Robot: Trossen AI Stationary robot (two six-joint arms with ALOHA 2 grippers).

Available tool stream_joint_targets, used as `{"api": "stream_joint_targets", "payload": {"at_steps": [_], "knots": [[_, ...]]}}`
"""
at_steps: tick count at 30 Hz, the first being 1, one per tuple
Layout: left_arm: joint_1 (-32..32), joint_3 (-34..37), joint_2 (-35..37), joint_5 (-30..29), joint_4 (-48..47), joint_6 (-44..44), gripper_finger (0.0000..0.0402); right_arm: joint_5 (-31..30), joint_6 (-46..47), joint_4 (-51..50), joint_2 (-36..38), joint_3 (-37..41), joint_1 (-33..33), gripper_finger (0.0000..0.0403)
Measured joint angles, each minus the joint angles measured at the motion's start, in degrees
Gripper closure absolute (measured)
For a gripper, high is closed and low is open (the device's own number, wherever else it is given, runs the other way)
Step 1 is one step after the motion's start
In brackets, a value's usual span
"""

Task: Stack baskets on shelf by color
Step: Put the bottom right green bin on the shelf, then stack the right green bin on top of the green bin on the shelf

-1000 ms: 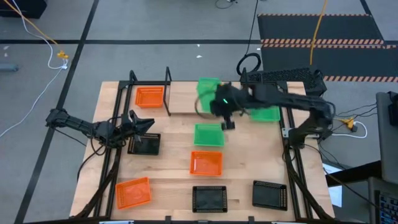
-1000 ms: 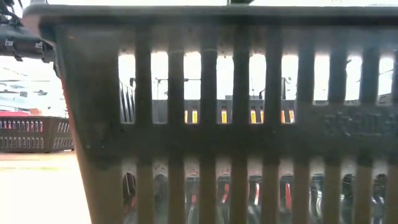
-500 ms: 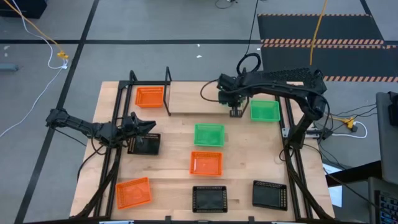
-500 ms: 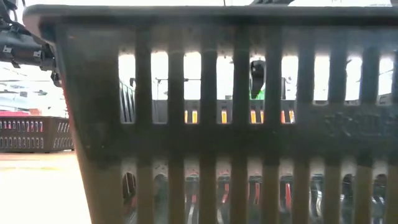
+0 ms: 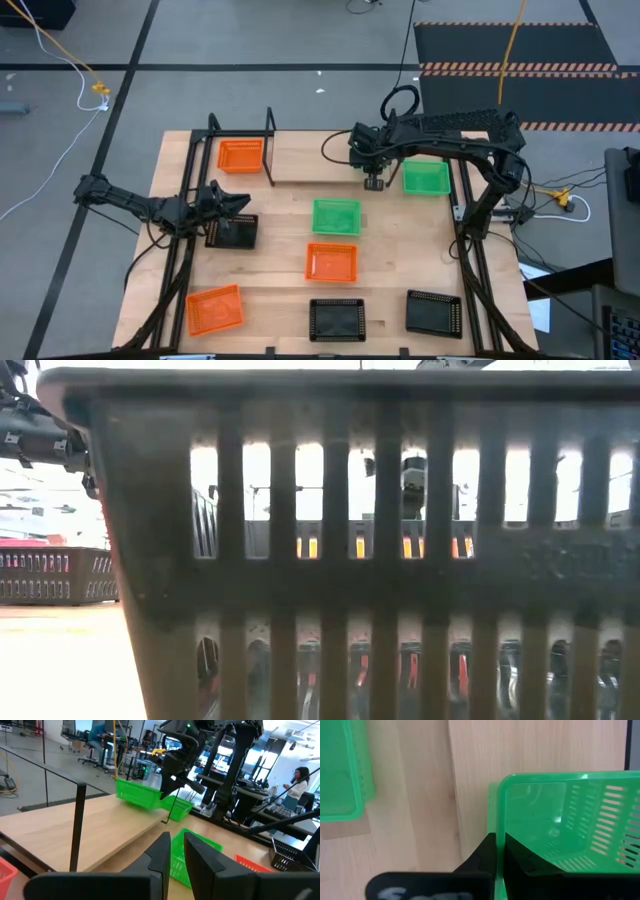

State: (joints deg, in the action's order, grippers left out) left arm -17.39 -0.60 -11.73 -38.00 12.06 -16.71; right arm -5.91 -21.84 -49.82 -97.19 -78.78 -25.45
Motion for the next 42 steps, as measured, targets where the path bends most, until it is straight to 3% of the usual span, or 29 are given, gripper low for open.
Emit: {"api": "stream_joint_targets", "payload": {"at_steps": [6, 16, 24, 28, 34, 37, 42], "knots": [[0.00, 0.00, 0.00, -0.01, -0.27, -0.17, 0.0346, 0.12, 0.12, -0.39, 0.00, 0.02, -0.07, 0.0382], [0.00, 0.00, 0.00, -0.04, 1.43, 3.13, 0.0346, 3.13, 2.31, -0.24, 0.95, 0.07, -0.03, 0.0315], [0.00, 0.00, 0.00, -1.23, 1.52, 3.50, 0.0346, 2.81, 7.13, 2.11, 15.98, 0.07, 1.55, 0.0264], [0.00, 0.00, 0.00, -1.40, 1.50, 3.16, 0.0346, -5.28, 22.59, 0.23, 25.35, 0.01, 0.77, 0.0249], [0.00, 0.00, 0.00, -1.34, 1.42, 0.87, 0.0346, -19.92, 36.76, -16.83, 32.09, 0.25, -4.16, 0.0245], [0.00, 0.00, 0.00, -1.12, 1.42, 0.50, 0.0346, -18.31, 39.59, -18.83, 33.55, 3.57, -6.78, 0.0245], [0.02, 0.00, 0.00, -1.07, 1.48, 0.68, 0.0346, -7.01, 40.88, -14.74, 33.59, 16.53, -12.92, 0.0245]]}}
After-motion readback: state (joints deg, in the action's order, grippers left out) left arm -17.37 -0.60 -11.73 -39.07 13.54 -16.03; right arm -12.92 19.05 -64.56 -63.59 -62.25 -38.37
